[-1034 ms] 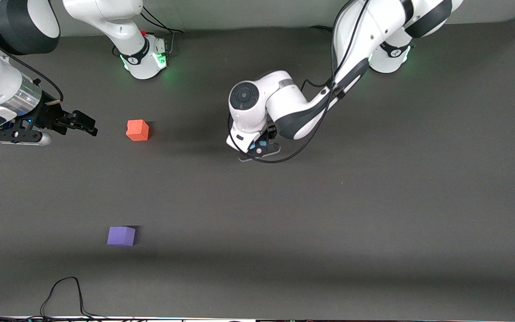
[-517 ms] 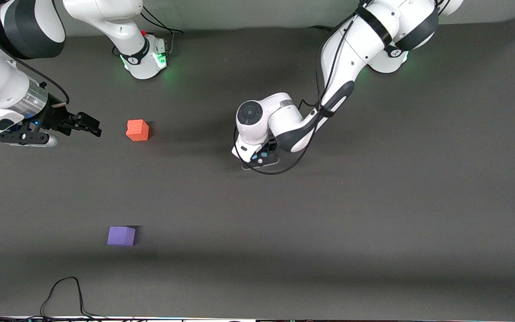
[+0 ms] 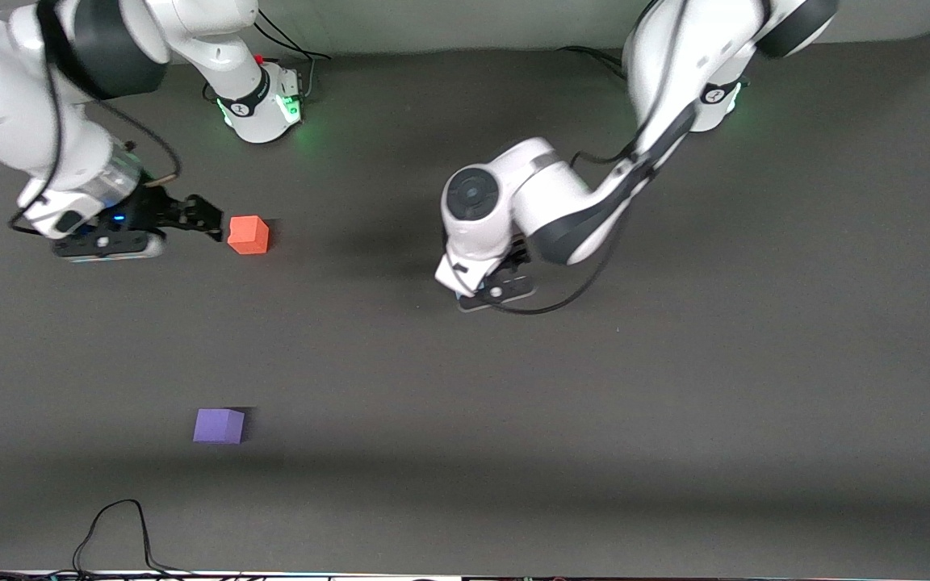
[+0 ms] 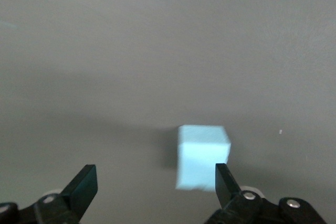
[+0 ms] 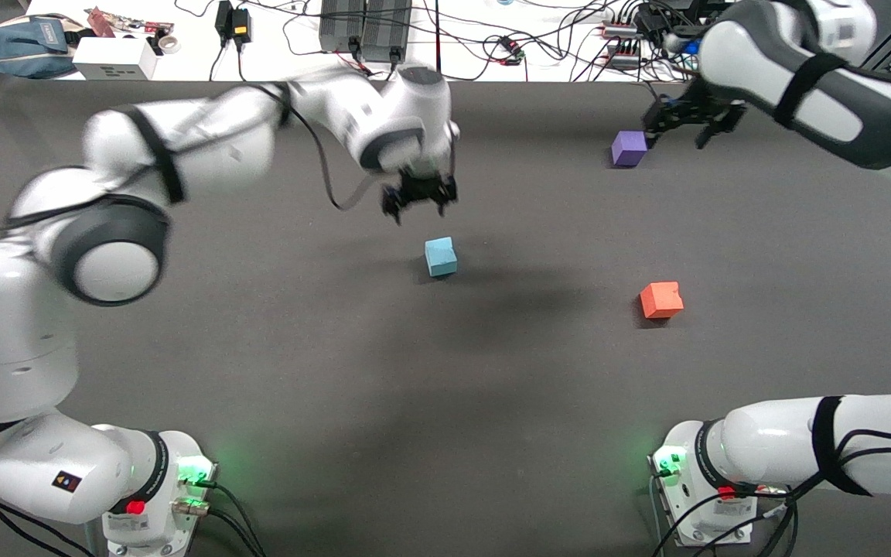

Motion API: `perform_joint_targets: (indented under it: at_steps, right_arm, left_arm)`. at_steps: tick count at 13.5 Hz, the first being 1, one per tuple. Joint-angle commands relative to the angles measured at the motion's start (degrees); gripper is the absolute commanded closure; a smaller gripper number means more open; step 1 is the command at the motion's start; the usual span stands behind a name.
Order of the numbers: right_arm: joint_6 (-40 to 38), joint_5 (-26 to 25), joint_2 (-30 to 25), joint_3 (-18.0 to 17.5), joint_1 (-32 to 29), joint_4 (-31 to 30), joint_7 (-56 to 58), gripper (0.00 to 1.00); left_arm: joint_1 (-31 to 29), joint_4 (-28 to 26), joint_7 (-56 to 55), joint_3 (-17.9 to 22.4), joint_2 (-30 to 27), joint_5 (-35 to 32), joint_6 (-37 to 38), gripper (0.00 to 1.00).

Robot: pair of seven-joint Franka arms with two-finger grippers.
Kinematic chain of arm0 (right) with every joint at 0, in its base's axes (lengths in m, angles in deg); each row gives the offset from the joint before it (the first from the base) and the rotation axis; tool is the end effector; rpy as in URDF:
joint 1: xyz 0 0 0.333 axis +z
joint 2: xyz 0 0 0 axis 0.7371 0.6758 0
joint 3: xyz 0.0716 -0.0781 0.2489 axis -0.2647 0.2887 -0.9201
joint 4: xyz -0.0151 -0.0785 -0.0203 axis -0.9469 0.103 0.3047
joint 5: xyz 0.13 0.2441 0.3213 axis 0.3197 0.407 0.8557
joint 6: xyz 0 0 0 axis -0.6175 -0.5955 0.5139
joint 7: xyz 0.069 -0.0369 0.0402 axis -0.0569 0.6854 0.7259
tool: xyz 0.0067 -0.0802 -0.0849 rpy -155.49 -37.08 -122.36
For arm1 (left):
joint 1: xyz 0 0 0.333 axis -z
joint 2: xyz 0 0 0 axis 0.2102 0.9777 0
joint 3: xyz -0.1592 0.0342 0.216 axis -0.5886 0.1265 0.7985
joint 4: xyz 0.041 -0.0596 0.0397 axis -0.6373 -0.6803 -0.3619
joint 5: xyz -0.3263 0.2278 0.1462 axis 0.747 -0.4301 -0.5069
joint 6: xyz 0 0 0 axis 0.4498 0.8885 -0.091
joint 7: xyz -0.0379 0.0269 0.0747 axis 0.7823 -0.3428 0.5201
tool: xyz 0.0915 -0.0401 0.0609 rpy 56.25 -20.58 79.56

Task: Place blue block between orange and purple blocks
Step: 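Raise the left gripper while the right gripper reaches the blue cube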

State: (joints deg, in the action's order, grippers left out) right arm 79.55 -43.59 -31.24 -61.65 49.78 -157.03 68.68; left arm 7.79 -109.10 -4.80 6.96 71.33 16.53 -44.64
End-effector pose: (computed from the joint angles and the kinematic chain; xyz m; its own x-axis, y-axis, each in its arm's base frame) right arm 0.5368 0.1301 0.4451 0.9983 0.0566 -0.0098 0.0563 -0.9979 -0.0320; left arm 0.4988 -0.4869 0.3030 0.9689 0.2284 -0.0949 0.2223 -0.9724 -0.0701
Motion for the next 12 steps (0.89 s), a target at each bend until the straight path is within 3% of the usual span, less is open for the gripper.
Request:
perform_joint_targets:
  at_steps: [1, 3, 6, 9, 12]
  right_arm:
    - [0.0, 0.9, 7.1, -8.3, -0.3, 7.6, -2.9, 0.0]
    - [2.0, 0.7, 13.6, -16.6, -0.2, 12.9, -9.2, 0.0]
    - [11.3, -2.4, 26.1, -25.3, 1.3, 17.4, -15.0, 0.0]
    - [19.1, -16.1, 36.0, -25.7, 6.4, 17.1, -24.7, 0.0]
    - [25.0, -24.9, 46.0, -28.1, 6.8, 17.4, -36.4, 0.0]
  left_arm:
    - [-2.7, -8.5, 13.0, 6.7, -15.2, 8.2, 4.8, 0.0]
    - [-2.4, -15.4, 25.4, 16.2, -24.0, 14.6, 4.6, 0.0]
    - [-2.6, -23.1, 39.8, 27.2, -33.0, 15.8, 4.9, 0.0]
    - [-3.0, -24.5, 45.0, 34.1, -36.8, 12.8, 7.1, 0.0]
    - [-8.0, -23.3, 50.3, 34.6, -38.5, 11.0, 8.1, 0.0]
